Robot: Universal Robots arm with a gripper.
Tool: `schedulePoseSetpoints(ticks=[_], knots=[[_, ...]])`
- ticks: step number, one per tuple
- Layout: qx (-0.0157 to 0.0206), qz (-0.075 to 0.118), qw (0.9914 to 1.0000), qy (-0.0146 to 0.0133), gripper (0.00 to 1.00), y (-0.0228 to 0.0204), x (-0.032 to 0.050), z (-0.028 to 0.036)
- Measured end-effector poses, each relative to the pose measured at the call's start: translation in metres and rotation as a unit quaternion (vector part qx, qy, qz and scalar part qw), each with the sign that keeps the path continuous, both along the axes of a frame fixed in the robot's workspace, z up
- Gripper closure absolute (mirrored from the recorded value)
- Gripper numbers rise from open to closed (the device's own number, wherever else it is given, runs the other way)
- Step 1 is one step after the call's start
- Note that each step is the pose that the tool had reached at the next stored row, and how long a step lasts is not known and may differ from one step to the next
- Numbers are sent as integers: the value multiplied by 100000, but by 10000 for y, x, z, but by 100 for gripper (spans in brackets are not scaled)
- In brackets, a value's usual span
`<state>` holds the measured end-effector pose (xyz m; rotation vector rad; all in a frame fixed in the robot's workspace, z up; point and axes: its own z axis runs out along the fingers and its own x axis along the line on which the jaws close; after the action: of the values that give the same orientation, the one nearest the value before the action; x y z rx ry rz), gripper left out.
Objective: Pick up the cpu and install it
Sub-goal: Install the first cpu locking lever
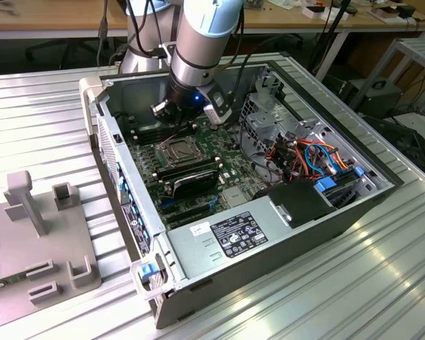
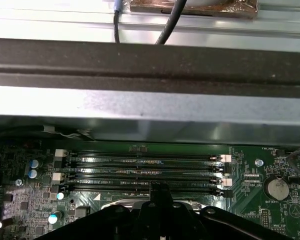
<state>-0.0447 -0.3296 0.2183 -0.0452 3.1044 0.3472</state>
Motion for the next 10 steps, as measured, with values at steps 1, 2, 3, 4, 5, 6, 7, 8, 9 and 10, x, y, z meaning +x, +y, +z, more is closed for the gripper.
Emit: schedulePoseSetpoints(ticks=[1, 2, 3, 4, 5, 6, 7, 8, 9, 10], knots=[[0, -1, 100000, 0, 89, 0, 1, -7], [0, 1, 100000, 0, 89, 0, 2, -15], [1, 3, 100000, -1, 89, 0, 4, -24], [0, 1, 100000, 2, 89, 0, 4, -32], [-1, 7, 100000, 5, 89, 0, 7, -44], [0, 9, 100000, 3, 89, 0, 10, -53], [-1, 3, 100000, 3, 89, 0, 16, -68], [3, 0, 100000, 1, 89, 0, 20, -77], [0, 0, 100000, 6, 89, 0, 25, -86], [0, 1, 100000, 5, 89, 0, 33, -96]])
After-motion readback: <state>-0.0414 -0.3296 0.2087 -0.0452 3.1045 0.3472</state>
